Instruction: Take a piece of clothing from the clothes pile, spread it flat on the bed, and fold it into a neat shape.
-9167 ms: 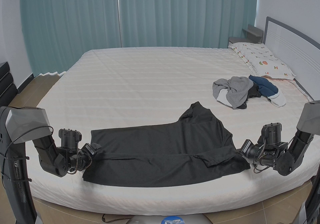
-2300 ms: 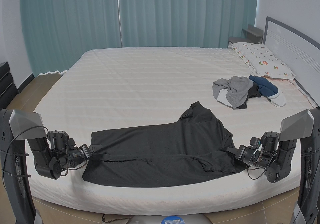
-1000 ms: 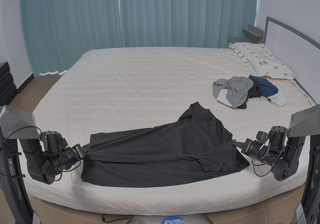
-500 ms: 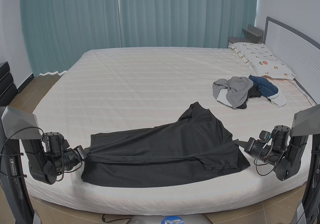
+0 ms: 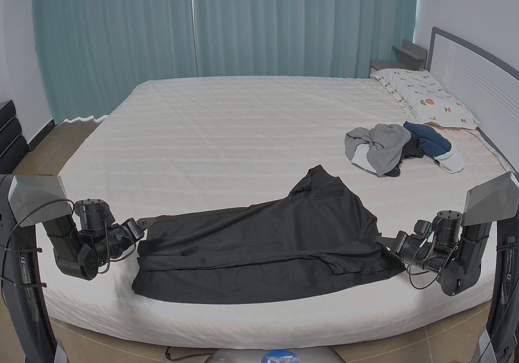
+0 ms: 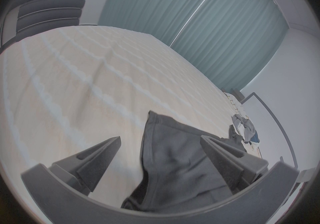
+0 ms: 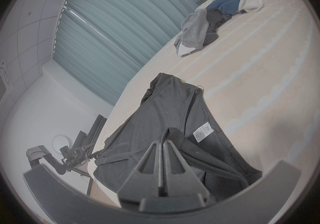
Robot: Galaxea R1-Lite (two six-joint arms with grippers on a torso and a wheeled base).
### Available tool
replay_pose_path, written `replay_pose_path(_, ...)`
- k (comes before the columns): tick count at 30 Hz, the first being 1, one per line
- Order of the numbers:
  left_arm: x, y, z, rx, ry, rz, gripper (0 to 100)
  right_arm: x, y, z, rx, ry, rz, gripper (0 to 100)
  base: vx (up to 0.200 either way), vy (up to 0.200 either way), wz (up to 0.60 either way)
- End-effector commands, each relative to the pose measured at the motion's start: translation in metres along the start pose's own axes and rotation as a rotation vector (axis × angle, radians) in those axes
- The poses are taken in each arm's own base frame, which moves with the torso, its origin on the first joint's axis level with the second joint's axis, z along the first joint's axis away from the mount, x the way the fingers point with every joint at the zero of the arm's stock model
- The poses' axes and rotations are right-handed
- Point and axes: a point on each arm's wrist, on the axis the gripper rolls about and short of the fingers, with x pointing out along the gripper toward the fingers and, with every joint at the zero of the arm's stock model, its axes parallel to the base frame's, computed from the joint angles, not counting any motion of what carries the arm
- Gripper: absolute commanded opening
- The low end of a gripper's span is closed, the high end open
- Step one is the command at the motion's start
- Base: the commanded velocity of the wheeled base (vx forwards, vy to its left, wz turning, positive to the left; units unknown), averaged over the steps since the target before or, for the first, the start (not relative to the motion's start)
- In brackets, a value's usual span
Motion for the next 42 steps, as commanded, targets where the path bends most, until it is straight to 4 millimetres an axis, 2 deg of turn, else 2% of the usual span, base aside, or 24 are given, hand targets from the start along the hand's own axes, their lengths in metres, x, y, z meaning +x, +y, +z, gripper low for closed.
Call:
replay_pose_path(1,0.030,-0.007,0.020,-0.006,-0.015,0.012,100,0.005,-0.002,-0.006,-0.002,0.015,0.003,0,0.000,0.000,0.00)
replay_pose_path(2,0.044,-0.005,0.023,-0.012,0.007,0.024,100,0.005,0.000,-0.007,-0.005,0.020,0.008,0,0.000,0.000,0.00)
replay_pose_path(6,0.060,0.002,0.018,-0.017,0.036,0.043,100,0.004,0.001,-0.008,-0.003,0.024,0.007,0,0.000,0.000,0.00)
replay_pose_path(12,0.069,0.010,0.009,-0.017,0.058,0.054,100,0.004,0.002,-0.007,-0.005,0.019,0.009,0,0.000,0.000,0.00)
replay_pose_path(19,0.078,0.003,0.017,-0.006,0.026,0.030,100,0.003,0.001,-0.008,-0.003,0.022,0.007,0,0.000,0.000,0.00)
replay_pose_path(20,0.079,0.003,0.017,-0.006,0.024,0.029,0,0.003,0.001,-0.008,-0.003,0.022,0.007,0,0.000,0.000,0.00)
replay_pose_path(26,0.088,0.001,0.017,0.003,0.013,0.018,0,0.002,0.001,-0.006,-0.002,0.017,0.003,0,0.000,0.000,0.00)
replay_pose_path(31,0.095,-0.004,0.028,0.011,-0.051,0.031,0,0.001,0.000,-0.006,0.000,0.016,0.001,0,0.000,0.000,0.00)
replay_pose_path(32,0.099,-0.008,0.037,0.015,-0.105,0.046,0,0.001,-0.001,-0.006,0.001,0.014,-0.001,0,0.000,0.000,0.00)
replay_pose_path(36,0.104,-0.015,0.051,0.016,-0.180,0.051,0,0.001,-0.001,-0.005,0.001,0.012,-0.002,0,0.000,0.000,0.00)
replay_pose_path(42,0.114,-0.014,0.052,0.019,-0.198,0.043,0,0.001,-0.002,-0.006,0.002,0.015,-0.004,0,0.000,0.000,0.00)
